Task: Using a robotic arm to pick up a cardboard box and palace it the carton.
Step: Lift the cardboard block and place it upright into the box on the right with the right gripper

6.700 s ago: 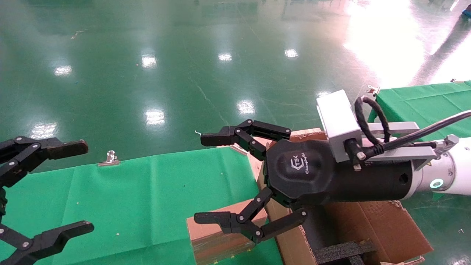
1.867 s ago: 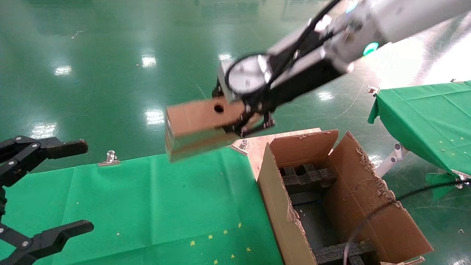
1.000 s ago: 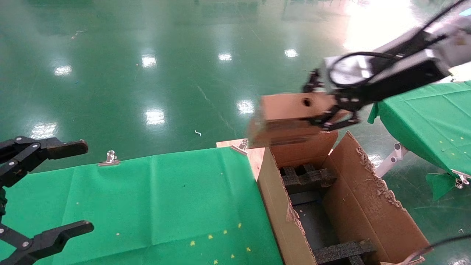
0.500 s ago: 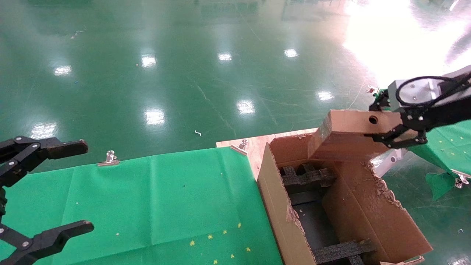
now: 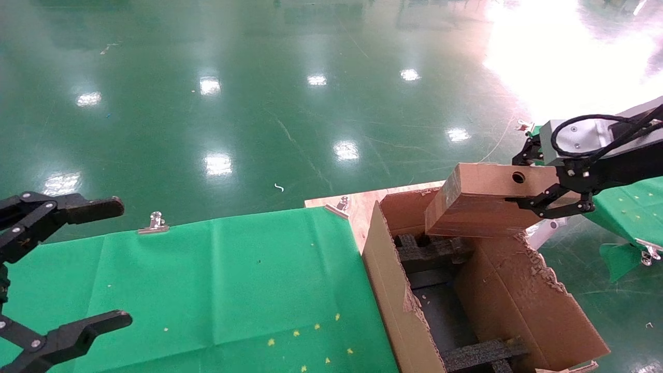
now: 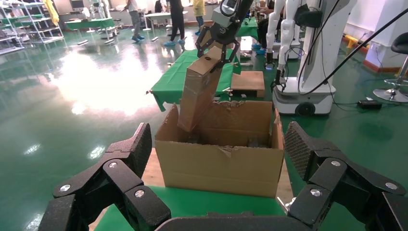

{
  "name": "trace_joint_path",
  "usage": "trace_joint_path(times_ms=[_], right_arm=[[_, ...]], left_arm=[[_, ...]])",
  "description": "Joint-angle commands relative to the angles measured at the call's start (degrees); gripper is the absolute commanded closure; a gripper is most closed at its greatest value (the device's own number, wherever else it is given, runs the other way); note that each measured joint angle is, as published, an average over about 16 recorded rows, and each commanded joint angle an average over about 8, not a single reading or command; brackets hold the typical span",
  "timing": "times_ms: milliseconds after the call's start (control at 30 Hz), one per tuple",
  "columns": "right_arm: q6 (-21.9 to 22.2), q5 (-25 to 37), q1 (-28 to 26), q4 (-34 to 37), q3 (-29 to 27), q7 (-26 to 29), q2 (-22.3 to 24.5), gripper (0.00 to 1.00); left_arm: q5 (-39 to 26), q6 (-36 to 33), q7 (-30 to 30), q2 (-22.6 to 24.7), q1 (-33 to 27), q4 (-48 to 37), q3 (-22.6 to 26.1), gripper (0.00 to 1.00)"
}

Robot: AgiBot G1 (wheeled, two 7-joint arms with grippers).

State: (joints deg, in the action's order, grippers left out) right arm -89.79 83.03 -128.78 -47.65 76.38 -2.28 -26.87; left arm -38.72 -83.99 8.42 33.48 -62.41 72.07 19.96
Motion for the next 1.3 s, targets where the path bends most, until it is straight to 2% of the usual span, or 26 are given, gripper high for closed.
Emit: trace_joint_path(times_ms=[33,133,300,733,867,1067,1300], right_arm=[[0.12,0.0,0.05,0.26,-0.13,-0.12,-0.11,1.0],[1.7,-0.73,1.12,0.63,0.17,5.23,0.15,1.0],[5.42,-0.92,3.35,-1.99,0.74,18.81,1.74,1.0],[14.24,7.95,8.12,-21.22,4.3,61.4,10.33,1.0],[15.25,9.85,8.98,-24.89,4.99,70.42,12.12,1.0],[15.98,10.49,9.54,-26.89,5.32,75.14,13.38,1.0],[15.93,10.27,9.46,-25.61,5.25,74.51,12.81,1.0]], left_arm=[[0.0,0.0,0.0,0.0,0.0,0.0,0.0,0.0],[0.0,0.0,0.0,0.0,0.0,0.0,0.0,0.0],[0.0,0.0,0.0,0.0,0.0,-0.01,0.0,0.0],[0.01,0.0,-0.01,0.0,-0.01,-0.01,0.01,0.0],[0.01,0.0,-0.01,-0.01,0.0,-0.01,0.01,0.0],[0.02,0.02,-0.01,-0.01,0.0,-0.03,0.0,0.0],[0.02,0.02,-0.01,-0.01,0.0,-0.03,0.01,0.0]])
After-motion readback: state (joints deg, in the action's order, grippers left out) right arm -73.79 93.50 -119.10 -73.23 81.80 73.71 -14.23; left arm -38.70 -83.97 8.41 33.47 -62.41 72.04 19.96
